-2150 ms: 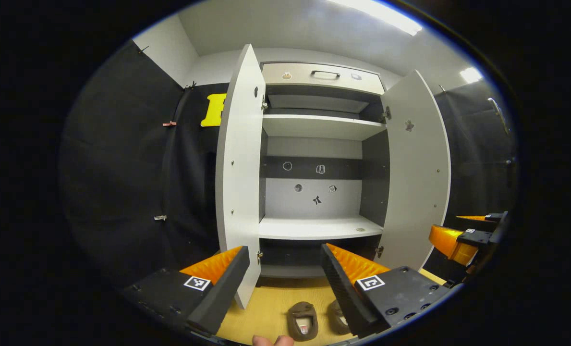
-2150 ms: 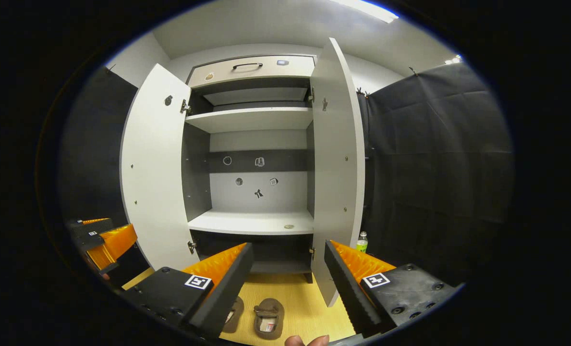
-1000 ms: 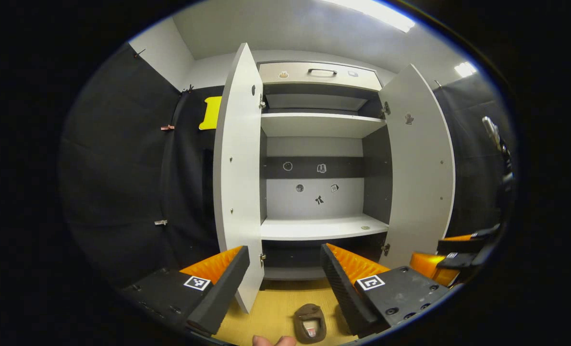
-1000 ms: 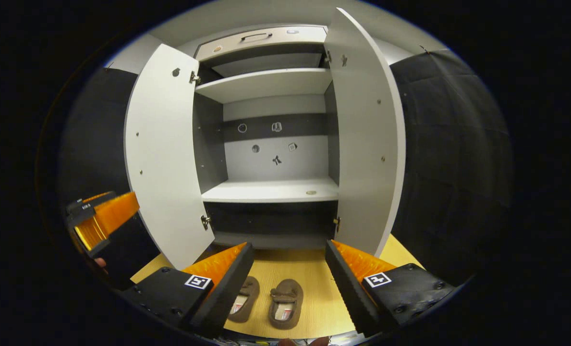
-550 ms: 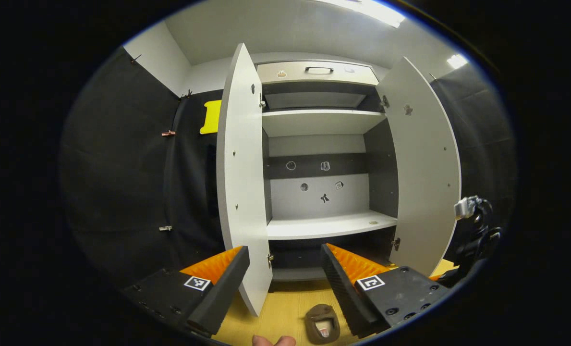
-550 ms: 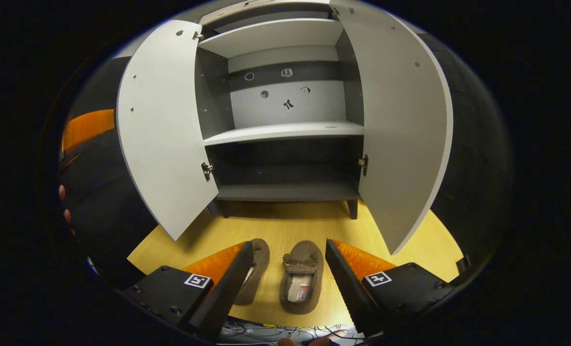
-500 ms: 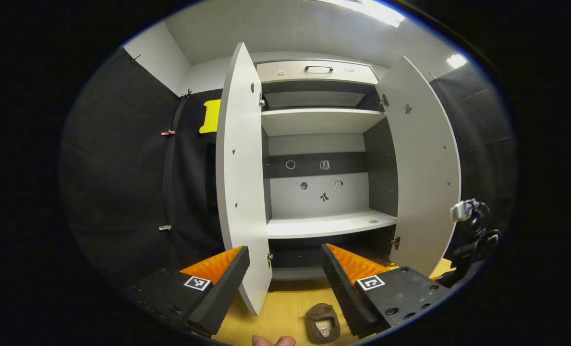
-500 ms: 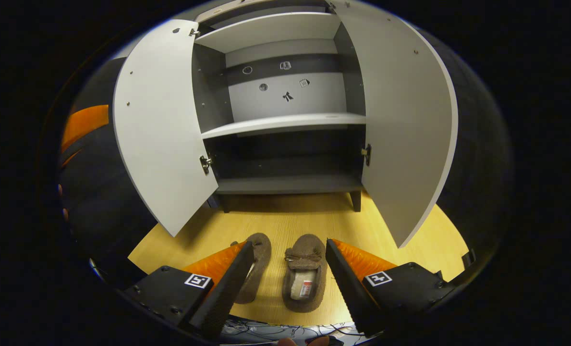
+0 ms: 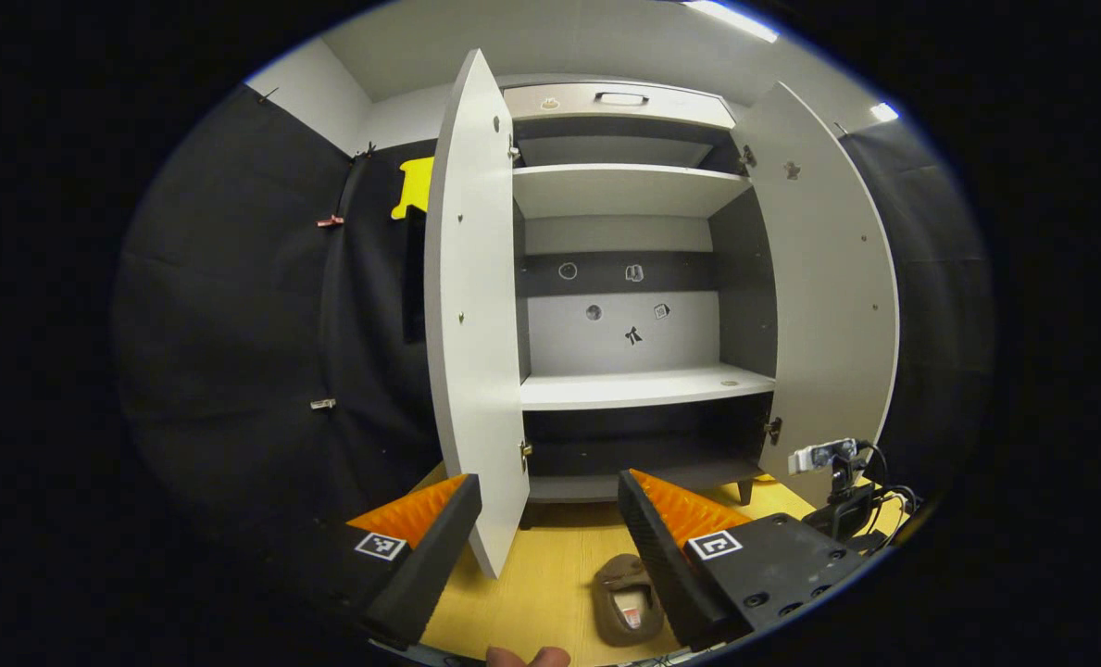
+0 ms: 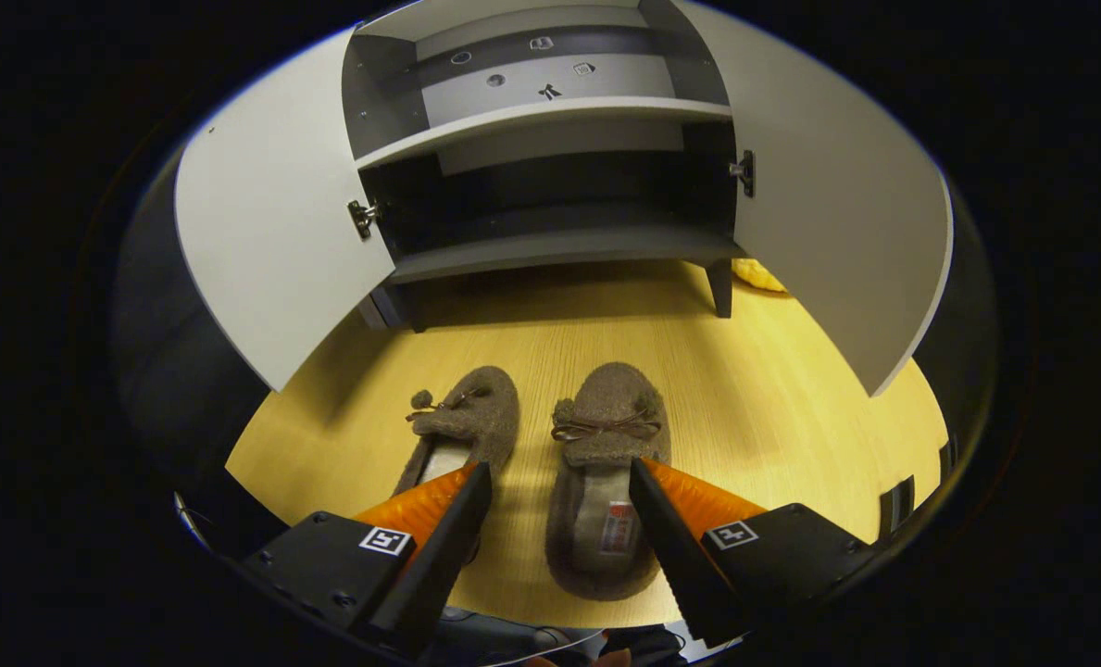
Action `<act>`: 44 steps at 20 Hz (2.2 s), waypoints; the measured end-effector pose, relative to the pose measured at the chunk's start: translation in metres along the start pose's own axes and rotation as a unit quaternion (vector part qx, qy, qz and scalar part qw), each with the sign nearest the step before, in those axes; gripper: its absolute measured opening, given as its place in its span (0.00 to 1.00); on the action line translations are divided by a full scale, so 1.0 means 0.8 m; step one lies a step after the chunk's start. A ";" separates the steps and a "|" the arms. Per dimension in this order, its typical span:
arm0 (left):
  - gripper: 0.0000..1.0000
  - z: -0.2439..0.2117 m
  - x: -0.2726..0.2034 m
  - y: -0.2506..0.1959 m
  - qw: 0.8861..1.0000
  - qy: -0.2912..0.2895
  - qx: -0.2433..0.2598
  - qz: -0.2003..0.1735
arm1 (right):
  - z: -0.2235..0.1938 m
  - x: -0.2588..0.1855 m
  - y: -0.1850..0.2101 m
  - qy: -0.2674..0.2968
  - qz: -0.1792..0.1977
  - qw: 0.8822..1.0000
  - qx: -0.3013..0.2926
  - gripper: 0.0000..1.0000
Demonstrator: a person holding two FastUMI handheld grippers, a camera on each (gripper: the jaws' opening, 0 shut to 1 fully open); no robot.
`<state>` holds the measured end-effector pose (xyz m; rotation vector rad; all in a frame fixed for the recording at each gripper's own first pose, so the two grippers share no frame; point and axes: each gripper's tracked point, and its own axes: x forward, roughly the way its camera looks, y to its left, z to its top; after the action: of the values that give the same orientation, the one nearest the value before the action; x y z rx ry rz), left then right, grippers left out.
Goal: Grab one shoe with the right hand and put it into the shoe cabinet, grab the other shoe with the left hand and put it into the shoe cabinet; then close the right door with the right hand and the left door with the left hand.
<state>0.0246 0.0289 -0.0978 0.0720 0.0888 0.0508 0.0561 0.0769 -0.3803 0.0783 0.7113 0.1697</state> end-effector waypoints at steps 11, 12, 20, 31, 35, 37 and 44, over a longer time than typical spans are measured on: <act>0.95 -0.040 -0.005 0.022 0.999 0.028 -0.006 0.016 | -0.017 0.101 -0.011 0.014 -0.054 0.998 0.017 0.48; 0.95 -0.043 -0.006 0.026 0.999 0.030 -0.003 0.018 | -0.011 0.104 -0.011 0.007 -0.057 0.998 0.022 0.34; 0.94 -0.043 -0.005 0.034 0.999 0.036 0.001 0.021 | 0.001 0.086 -0.012 -0.005 -0.048 0.999 0.014 0.07; 0.94 -0.037 -0.007 0.015 0.999 0.046 -0.009 0.001 | 0.187 -0.055 -0.006 -0.082 -0.028 0.996 0.012 0.07; 0.95 -0.030 -0.005 0.006 0.999 0.041 -0.004 -0.009 | 0.270 -0.095 -0.002 -0.112 -0.021 0.994 0.005 0.07; 0.95 -0.026 -0.004 0.002 0.999 0.036 -0.001 -0.014 | 0.308 -0.105 0.000 -0.122 -0.019 0.992 -0.011 0.07; 0.95 -0.019 -0.001 -0.009 0.999 0.029 0.011 -0.014 | 0.444 -0.088 0.026 -0.137 0.002 0.989 -0.056 0.07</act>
<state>0.0231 0.0227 -0.1135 0.0907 0.1492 0.0243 0.2338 0.0798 -0.0637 -0.0040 0.4267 0.1979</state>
